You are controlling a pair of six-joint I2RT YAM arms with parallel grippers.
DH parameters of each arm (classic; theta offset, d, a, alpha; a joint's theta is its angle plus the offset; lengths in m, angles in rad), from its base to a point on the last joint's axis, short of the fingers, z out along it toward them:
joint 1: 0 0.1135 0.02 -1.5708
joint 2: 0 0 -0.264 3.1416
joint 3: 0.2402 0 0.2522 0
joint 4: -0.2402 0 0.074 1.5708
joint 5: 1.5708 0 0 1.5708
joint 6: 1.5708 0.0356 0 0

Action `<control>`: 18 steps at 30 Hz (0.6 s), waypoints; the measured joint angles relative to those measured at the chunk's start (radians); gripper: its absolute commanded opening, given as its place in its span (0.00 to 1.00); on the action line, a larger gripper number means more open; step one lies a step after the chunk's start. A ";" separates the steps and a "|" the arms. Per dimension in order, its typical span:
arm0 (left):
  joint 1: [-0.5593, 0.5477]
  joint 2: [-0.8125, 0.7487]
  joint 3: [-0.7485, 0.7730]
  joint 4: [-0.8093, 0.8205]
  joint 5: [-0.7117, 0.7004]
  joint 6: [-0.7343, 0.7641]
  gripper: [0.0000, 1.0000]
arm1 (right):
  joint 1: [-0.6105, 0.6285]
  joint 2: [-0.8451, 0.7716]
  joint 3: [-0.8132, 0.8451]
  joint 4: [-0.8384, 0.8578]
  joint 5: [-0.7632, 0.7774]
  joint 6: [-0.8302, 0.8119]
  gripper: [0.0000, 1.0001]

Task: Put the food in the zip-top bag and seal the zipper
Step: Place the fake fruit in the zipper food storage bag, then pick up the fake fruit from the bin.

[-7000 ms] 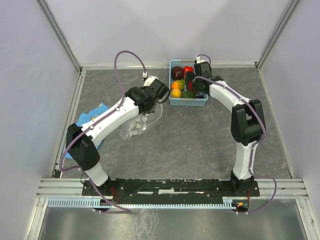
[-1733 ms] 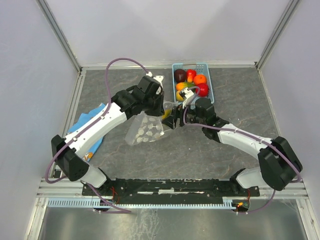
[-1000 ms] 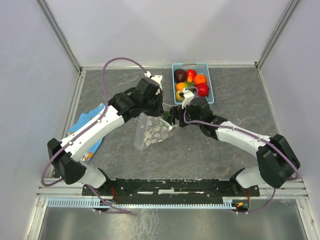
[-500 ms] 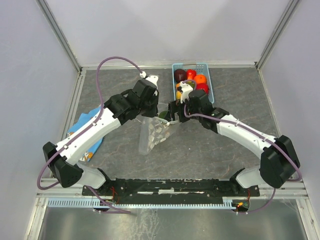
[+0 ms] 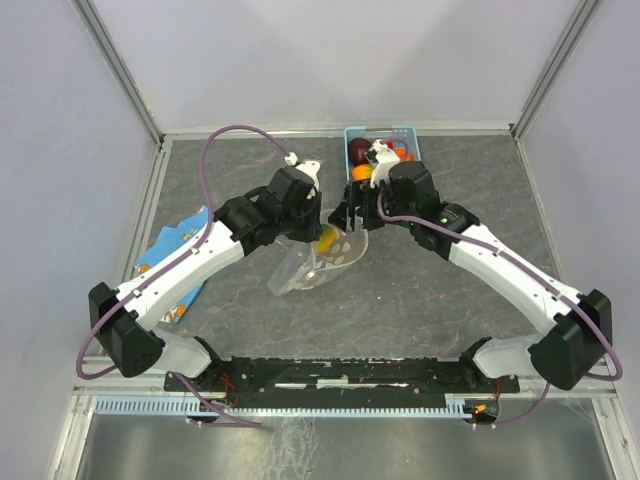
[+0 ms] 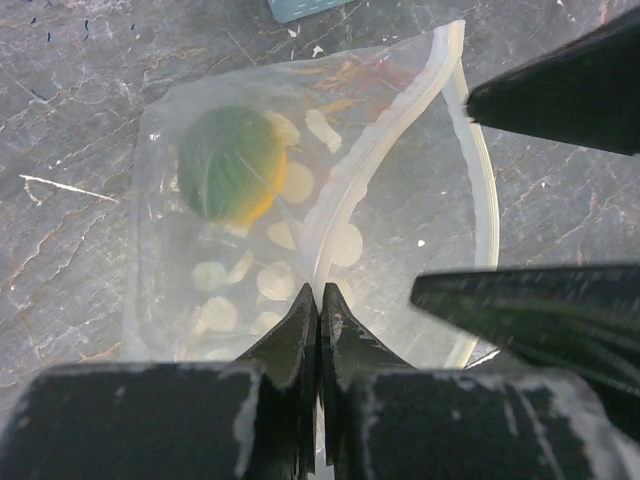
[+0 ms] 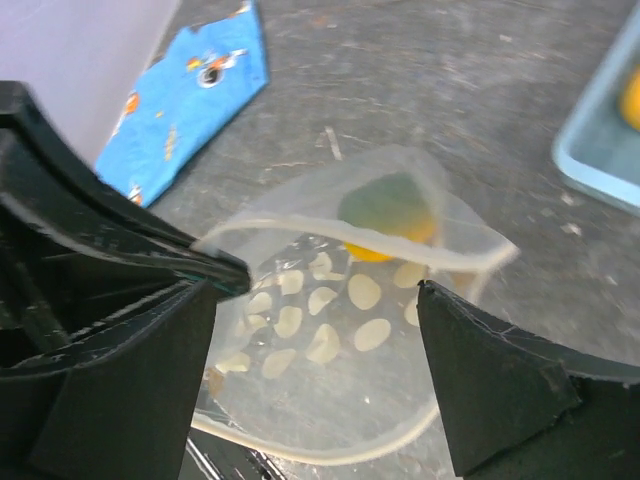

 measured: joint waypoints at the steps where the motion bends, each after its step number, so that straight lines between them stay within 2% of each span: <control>1: 0.000 0.000 0.000 0.006 0.002 0.000 0.03 | 0.000 -0.017 -0.003 -0.025 0.042 0.007 0.84; 7: 0.000 0.000 0.000 0.019 0.006 -0.014 0.03 | -0.002 -0.103 -0.076 -0.121 0.196 0.082 0.83; 11: 0.000 0.000 0.000 0.019 0.006 -0.014 0.03 | -0.002 -0.126 -0.126 -0.153 0.232 0.130 0.80; 18: 0.000 0.000 0.000 0.015 -0.024 -0.014 0.03 | -0.008 -0.115 -0.125 -0.177 0.273 0.127 0.80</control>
